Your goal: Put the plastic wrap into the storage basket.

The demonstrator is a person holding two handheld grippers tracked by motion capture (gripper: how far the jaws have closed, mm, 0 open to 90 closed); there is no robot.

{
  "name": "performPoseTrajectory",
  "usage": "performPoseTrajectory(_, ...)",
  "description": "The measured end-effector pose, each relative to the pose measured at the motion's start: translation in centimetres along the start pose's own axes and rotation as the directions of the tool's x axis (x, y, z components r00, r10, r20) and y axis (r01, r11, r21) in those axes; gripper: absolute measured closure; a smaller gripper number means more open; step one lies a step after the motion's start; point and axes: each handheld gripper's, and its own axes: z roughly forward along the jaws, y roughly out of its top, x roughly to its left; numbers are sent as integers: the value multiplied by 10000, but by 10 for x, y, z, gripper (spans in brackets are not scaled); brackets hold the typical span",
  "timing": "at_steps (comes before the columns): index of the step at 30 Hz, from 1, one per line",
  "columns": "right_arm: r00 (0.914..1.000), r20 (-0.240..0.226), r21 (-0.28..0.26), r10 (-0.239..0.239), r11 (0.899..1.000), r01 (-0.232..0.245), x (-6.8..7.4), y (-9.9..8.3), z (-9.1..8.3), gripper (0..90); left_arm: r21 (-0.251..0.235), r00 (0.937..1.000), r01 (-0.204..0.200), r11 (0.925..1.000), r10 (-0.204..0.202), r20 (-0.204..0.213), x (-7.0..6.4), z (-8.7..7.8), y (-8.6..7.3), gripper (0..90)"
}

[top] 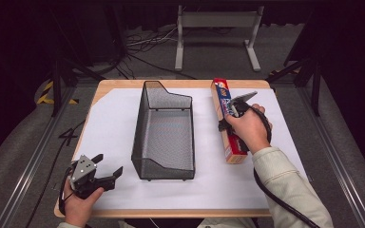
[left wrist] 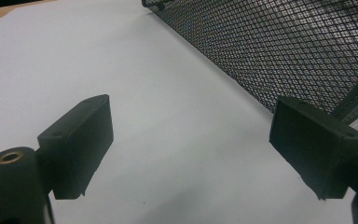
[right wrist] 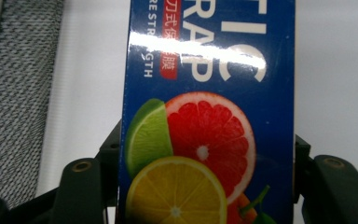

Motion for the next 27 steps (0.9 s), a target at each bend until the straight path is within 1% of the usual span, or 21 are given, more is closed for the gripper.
performPoseTrajectory(1, 9999, -108, -58, -74, 10000, 74, 0, -1, -5, 395, 9, 10000, -21, 10000, 21, -15, 0, 0, 0, 142)
performPoseTrajectory(2, 9999, -151, -148, -54, 9999, 51, 1, -2, -9, 395, 10, 10000, -56, 10000, 56, -20, 0, 0, 0, 142)
performPoseTrajectory(5, 9997, -100, -408, -223, 9989, 219, 3, -6, -18, 395, 14, 10000, -22, 10000, 22, 3, 0, 0, 0, 142)
performPoseTrajectory(6, 9994, -47, -450, -349, 9984, 347, 4, -7, -22, 395, 26, 10000, -16, 10000, 16, -3, -1, 0, 0, 142)
performPoseTrajectory(8, 9989, -167, -567, -445, 9974, 434, 5, -9, -29, 395, 39, 10000, -41, 10000, 41, -4, 0, 0, 0, 142)
performPoseTrajectory(9, 9985, -259, -596, -484, 9971, 468, 5, -11, -36, 395, 44, 10000, -41, 10000, 41, -1, 0, 1, 0, 143)
performPoseTrajectory(10, 9985, -259, -596, -484, 9971, 468, 5, -11, -36, 395, 44, 10000, -41, 10000, 41, -1, 0, 1, 0, 143)
performPoseTrajectory(12, 9979, -317, -612, -559, 9967, 539, 6, -13, -42, 395, 47, 10000, -71, 10000, 71, 4, -1, 1, 0, 143)
performPoseTrajectory(13, 9982, -286, -662, -525, 9965, 505, 6, -14, -46, 395, 47, 10000, -65, 10000, 65, -1, -1, 1, 0, 142)
performPoseTrajectory(16, 9976, -44, -746, -687, 9949, 682, 6, -16, -53, 395, 39, 10000, -58, 10000, 58, -10, -1, 0, 0, 143)
performPoseTrajectory(19, 9965, -173, -836, -818, 9933, 801, 5, -21, -61, 395, 55, 10000, -73, 10000, 73, -8, -1, 1, 0, 142)
performPoseTrajectory(24, 9941, -308, -879, -1038, 9910, 1007, 9, -27, -74, 394, 81, 10000, -85, 9999, 85, -14, -1, 1, 0, 142)
performPoseTrajectory(27, 9932, -281, -953, -1131, 9894, 1100, 11, -30, -80, 394, 84, 9999, -136, 9999, 136, -61, -2, 1, 1, 142)
